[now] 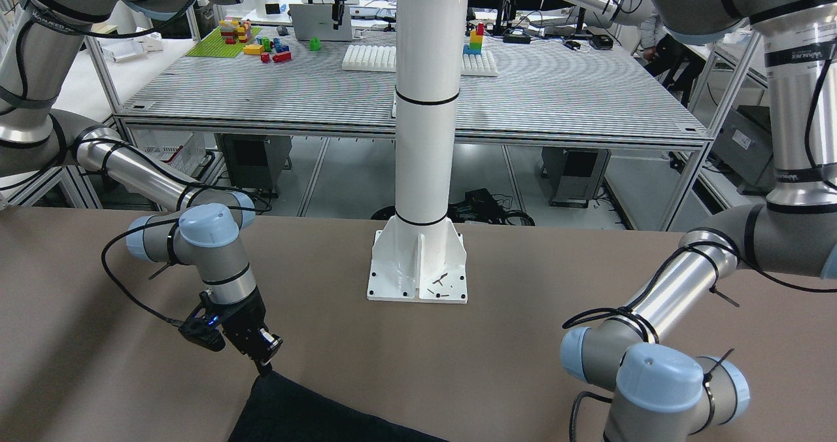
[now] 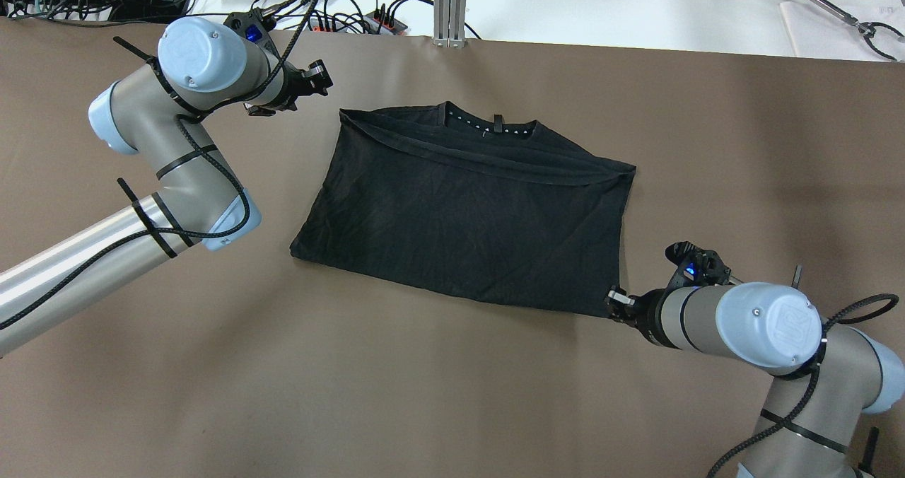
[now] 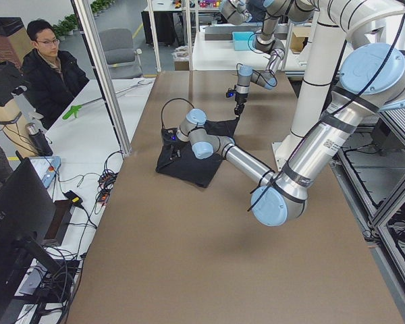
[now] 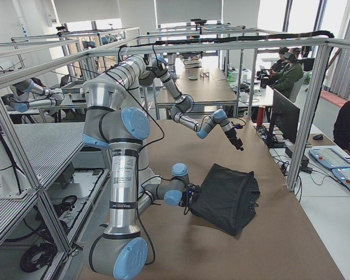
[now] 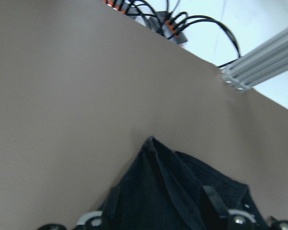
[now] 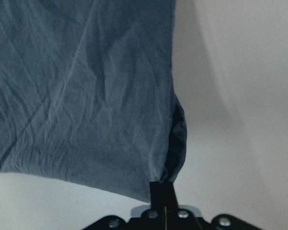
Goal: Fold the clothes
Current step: 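Grasp the folded corner with the right gripper and drag it toward the robot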
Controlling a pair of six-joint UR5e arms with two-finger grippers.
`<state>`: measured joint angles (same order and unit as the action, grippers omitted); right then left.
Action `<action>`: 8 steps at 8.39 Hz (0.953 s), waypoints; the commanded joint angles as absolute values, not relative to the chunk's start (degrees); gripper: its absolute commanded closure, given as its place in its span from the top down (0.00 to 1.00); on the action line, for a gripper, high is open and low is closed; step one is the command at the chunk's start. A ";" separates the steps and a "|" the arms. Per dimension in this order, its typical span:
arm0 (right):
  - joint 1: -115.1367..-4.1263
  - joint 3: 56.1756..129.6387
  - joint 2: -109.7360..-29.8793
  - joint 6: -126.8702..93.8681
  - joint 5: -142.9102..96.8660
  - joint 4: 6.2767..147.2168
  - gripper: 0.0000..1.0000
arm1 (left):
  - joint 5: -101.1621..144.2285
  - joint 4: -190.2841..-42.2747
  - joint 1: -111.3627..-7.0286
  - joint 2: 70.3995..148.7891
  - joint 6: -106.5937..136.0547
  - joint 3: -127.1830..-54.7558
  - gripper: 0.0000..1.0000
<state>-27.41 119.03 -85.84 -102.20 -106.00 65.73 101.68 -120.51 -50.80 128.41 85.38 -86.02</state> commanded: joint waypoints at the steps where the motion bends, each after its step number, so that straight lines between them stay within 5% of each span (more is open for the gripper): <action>1: -23.57 121.82 -86.13 -103.36 -117.66 65.83 0.00 | 101.87 -120.59 -50.80 129.54 85.52 -98.85 0.65; 8: -10.83 124.62 -86.57 -108.28 -117.51 65.83 0.00 | 101.87 -120.59 -52.82 132.10 85.87 -99.14 0.73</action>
<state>-13.39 123.93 -86.48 -107.18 -117.77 65.86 101.88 -120.55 -52.66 132.58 85.62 -99.10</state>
